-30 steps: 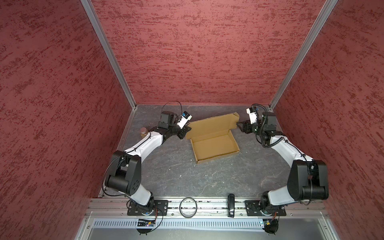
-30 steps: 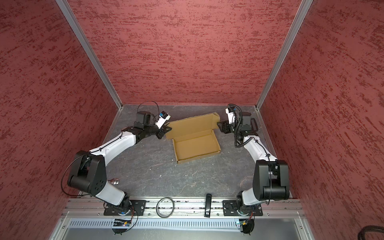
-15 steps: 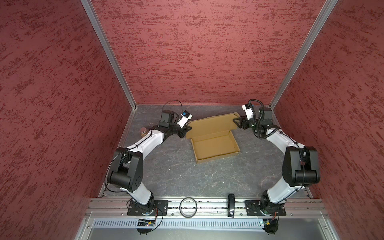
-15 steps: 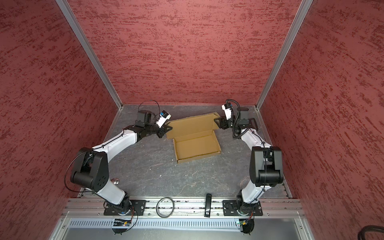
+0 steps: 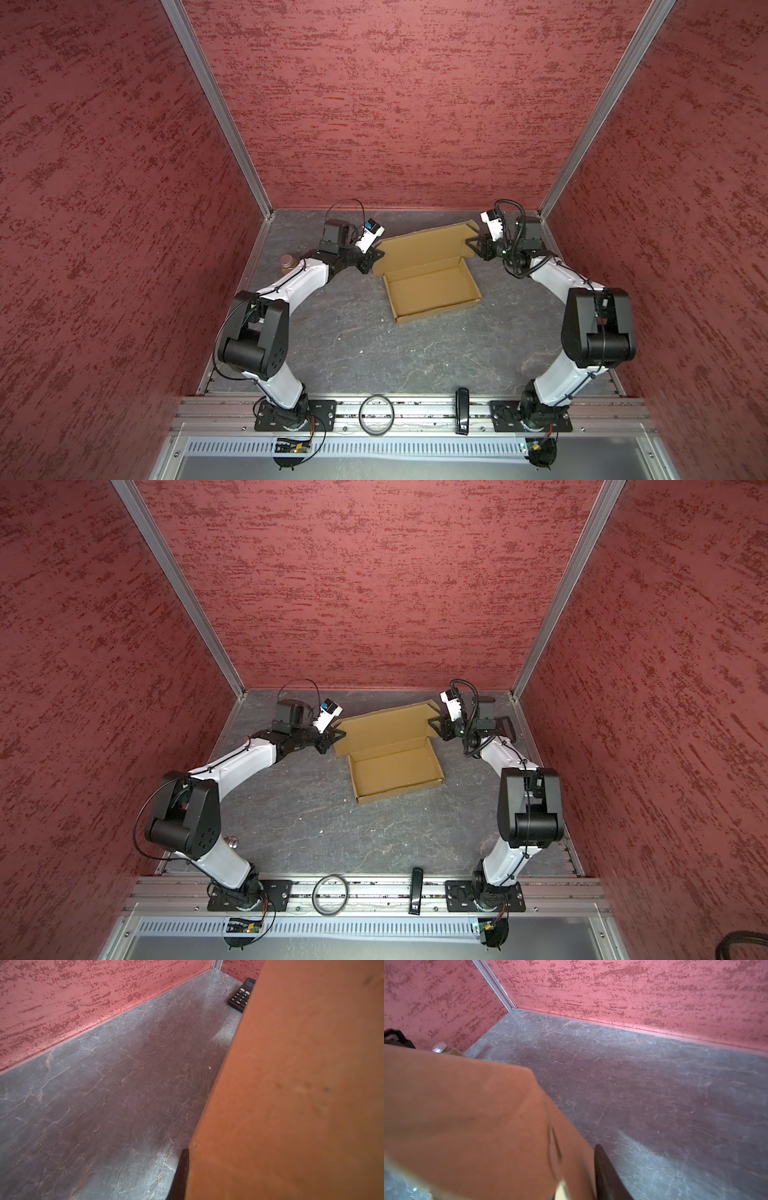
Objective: Fold the paper box
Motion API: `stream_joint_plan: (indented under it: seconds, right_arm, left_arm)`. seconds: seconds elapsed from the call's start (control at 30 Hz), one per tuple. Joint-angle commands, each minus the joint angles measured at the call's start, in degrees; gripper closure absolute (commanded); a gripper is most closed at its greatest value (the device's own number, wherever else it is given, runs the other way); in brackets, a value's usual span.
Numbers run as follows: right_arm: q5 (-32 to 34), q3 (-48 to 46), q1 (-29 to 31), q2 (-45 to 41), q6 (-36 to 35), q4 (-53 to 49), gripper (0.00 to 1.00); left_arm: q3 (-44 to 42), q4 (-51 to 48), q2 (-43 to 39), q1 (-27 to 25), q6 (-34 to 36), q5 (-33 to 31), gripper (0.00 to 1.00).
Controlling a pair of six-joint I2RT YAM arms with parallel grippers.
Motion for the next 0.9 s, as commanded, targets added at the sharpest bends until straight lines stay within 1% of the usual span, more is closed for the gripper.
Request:
stream_joint_plan:
  seconds: [0.0, 0.13, 0.3, 0.37, 0.5, 0.57, 0.7, 0.87]
  right_arm:
    - [-1.22, 0.78, -0.32, -1.19, 0.07, 1.39, 0.78]
    - [-0.40, -1.01, -0.24, -2.54, 1.30, 3.95, 0.87]
    - [0.58, -2.58, -0.25, -3.74, 2.08, 5.72, 0.93]
    - [0.88, -2.96, -0.24, -3.93, 2.39, 6.12, 0.95]
    - [1.96, -5.40, -0.15, -5.47, 4.53, 9.15, 0.98]
    - [2.91, -6.70, -0.06, -6.48, 5.69, 10.28, 0.99]
    - [4.42, -9.23, 0.28, -8.95, 6.85, 11.18, 0.99]
    - [5.97, -10.98, 0.51, -12.02, 6.46, 9.76, 0.96]
  left_arm:
    - [1.14, 2.60, 0.78, 0.18, -1.56, 0.69, 0.97]
    - [1.32, 3.11, 1.12, 0.20, -2.40, 0.85, 0.93]
    - [1.49, 3.34, 1.21, 0.25, -3.16, 0.99, 0.86]
    - [1.58, 3.43, 1.21, 0.24, -3.61, 1.00, 0.81]
    - [2.26, 2.79, 1.39, 0.20, -4.82, 0.78, 0.66]
    - [2.63, 2.45, 1.56, 0.18, -5.58, 0.74, 0.61]
    - [2.42, 3.38, 1.22, 0.19, -8.03, 0.70, 0.57]
    - [1.54, 5.17, 0.12, 0.11, -11.73, 0.34, 0.57]
